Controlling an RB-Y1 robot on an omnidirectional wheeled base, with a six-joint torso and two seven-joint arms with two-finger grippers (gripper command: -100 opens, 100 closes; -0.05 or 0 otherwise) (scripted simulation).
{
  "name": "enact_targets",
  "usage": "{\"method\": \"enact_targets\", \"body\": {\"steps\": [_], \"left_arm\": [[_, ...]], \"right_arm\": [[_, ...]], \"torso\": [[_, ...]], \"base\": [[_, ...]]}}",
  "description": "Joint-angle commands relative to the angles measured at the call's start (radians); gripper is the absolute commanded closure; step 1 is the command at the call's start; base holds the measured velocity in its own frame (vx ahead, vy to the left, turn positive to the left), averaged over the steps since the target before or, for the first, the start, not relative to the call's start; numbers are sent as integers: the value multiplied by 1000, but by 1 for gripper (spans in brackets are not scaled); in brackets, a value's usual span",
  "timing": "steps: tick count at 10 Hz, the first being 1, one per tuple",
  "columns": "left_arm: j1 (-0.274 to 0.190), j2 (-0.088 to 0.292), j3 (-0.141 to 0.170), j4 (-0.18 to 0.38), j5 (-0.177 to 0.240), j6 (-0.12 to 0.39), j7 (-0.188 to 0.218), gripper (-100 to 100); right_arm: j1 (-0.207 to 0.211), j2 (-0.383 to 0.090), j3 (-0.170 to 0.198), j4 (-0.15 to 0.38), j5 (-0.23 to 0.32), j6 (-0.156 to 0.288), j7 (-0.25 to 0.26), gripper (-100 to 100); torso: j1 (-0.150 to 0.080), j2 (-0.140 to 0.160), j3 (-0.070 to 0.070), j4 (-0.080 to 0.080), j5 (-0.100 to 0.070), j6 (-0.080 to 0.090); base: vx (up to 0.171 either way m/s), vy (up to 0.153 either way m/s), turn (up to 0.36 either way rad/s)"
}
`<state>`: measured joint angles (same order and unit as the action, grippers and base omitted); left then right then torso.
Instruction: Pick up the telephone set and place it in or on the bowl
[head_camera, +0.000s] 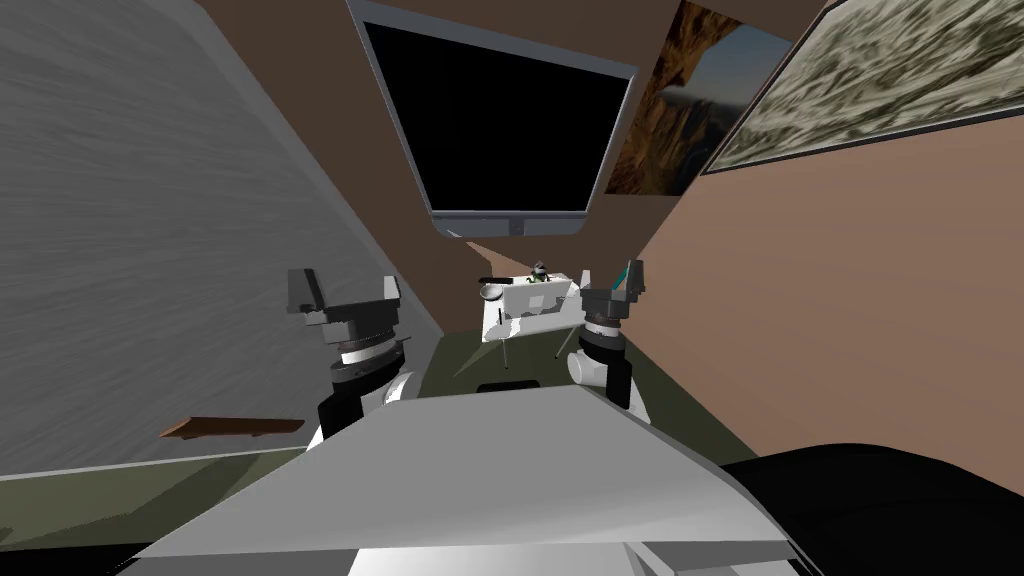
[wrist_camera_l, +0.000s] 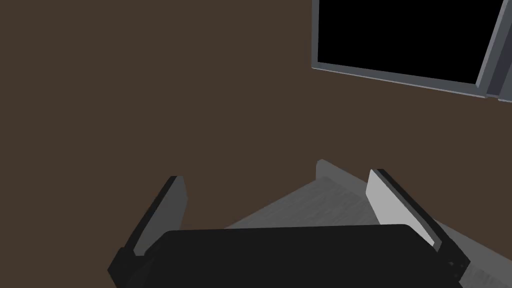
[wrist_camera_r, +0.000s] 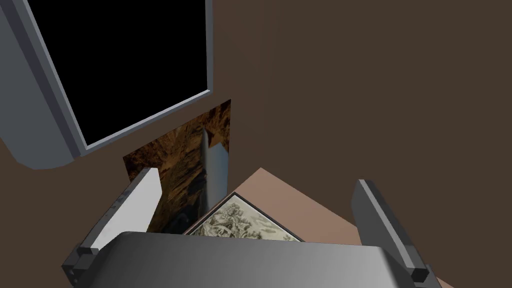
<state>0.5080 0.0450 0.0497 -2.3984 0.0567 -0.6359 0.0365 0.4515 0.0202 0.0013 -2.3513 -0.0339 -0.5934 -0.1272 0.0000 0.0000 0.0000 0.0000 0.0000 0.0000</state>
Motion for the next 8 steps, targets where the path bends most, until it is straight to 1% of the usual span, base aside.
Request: {"method": "enact_targets", "body": {"steps": [1, 2, 3, 8], "left_arm": [[-3, 33, 2, 17, -15, -4, -6, -100], [-5, 48, 3, 28, -25, -6, -10, -100], [-10, 77, 6, 56, -51, -13, -21, -100], [-26, 144, 16, 151, -142, -37, -59, -100]], "right_arm": [[0, 0, 0, 0, 0, 0, 0, 0], [0, 0, 0, 0, 0, 0, 0, 0], [0, 0, 0, 0, 0, 0, 0, 0], [0, 0, 0, 0, 0, 0, 0, 0]], "torso": [[0, 0, 0, 0, 0, 0], [0, 0, 0, 0, 0, 0], [-1, 0, 0, 0, 0, 0], [-2, 0, 0, 0, 0, 0]], "base": [[-1, -8, -55], [-2, -13, -62], [-1, -23, -108], [-1, -26, -96]]}}
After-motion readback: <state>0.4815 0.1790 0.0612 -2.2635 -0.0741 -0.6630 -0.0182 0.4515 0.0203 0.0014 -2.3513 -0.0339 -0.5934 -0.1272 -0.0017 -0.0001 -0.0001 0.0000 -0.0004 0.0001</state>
